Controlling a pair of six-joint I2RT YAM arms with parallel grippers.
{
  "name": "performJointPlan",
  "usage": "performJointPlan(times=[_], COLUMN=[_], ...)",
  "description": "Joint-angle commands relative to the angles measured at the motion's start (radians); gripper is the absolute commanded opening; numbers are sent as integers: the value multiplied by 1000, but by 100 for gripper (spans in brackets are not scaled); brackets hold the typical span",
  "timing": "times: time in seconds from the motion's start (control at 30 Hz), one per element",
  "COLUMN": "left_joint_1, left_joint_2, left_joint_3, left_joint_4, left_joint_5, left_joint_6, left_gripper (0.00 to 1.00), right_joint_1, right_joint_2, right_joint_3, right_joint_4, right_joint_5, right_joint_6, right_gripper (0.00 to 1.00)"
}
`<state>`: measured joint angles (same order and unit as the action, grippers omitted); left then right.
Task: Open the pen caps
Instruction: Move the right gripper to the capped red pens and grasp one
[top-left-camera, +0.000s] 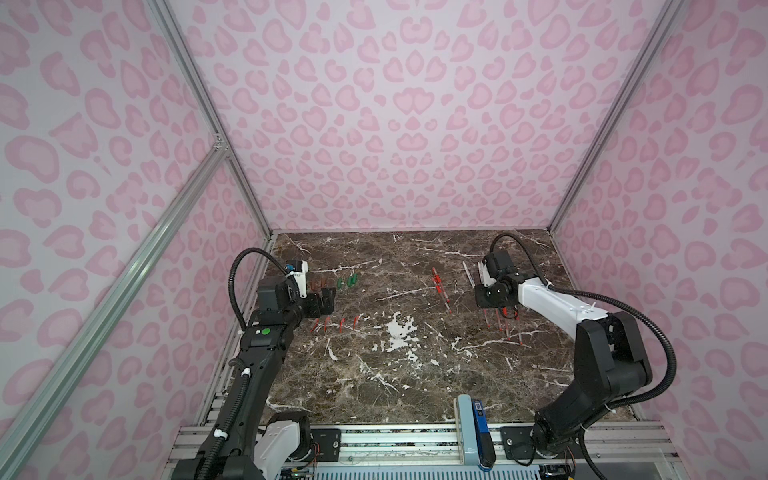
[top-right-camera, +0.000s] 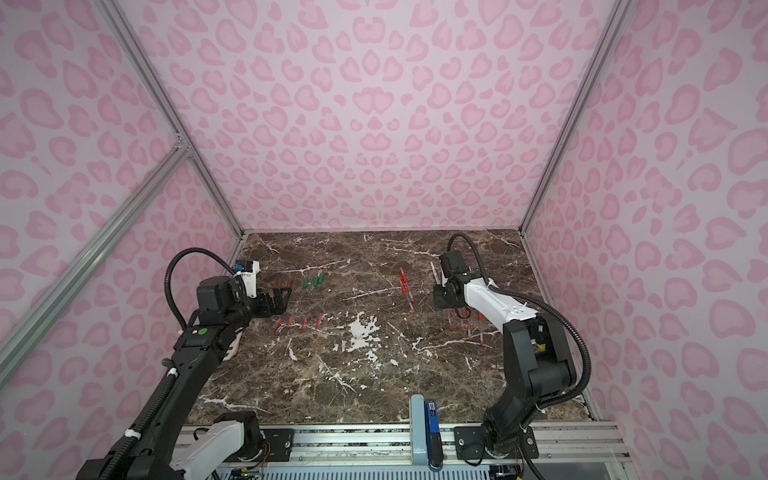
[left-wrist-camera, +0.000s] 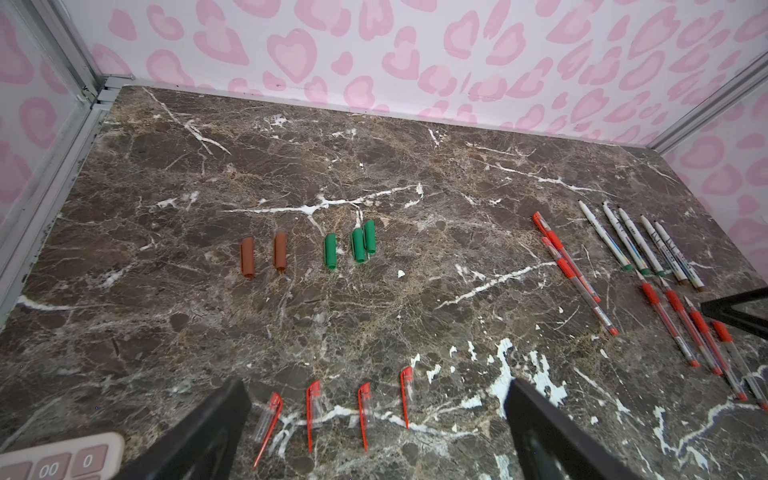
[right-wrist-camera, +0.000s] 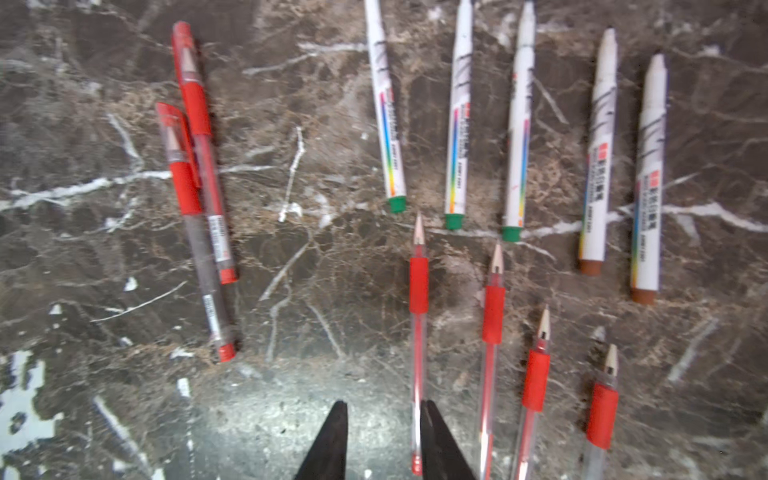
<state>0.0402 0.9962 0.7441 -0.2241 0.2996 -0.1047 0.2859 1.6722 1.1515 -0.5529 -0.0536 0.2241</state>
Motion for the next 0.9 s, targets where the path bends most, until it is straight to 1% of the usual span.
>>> performJointPlan(times=[0.0,0.07,0.17,0.27,0.37,0.47,0.57,0.67,0.87], left_joint_1=[6,6,6,7,7,9,9,10,10], left_joint_2=[2,-7,-13,-15,-25,-18,-23,-15,-8], left_joint_3=[13,10,3,18,3,18,8,13,6], left_joint_4=[10,21,20,3,20,-1,18,7,19], left_joint_5=[3,5,18,-5,6,-1,5,7,12], left_joint_6=[-2,-4,4,5,10,10,7,11,7], left_gripper=[100,99,99,99,99,99,99,99,99], right_joint_1=[43,77,117,154,167,165,165,167,170], right_joint_2=[45,83,178,270,355,428,469,505,537], right_joint_3=[59,100,198,299,408,495,533,566,577], right_joint_4=[-29,-23,-42,-68,-94,-143,-144,-165,-168], right_joint_5=[-15,-7,-16,-19,-14,4,-1,-26,-29], right_joint_6=[-2,-9,-5,-9,-13,-11,-15,-14,-20], right_gripper=[32,32,32,32,32,32,31,28,24])
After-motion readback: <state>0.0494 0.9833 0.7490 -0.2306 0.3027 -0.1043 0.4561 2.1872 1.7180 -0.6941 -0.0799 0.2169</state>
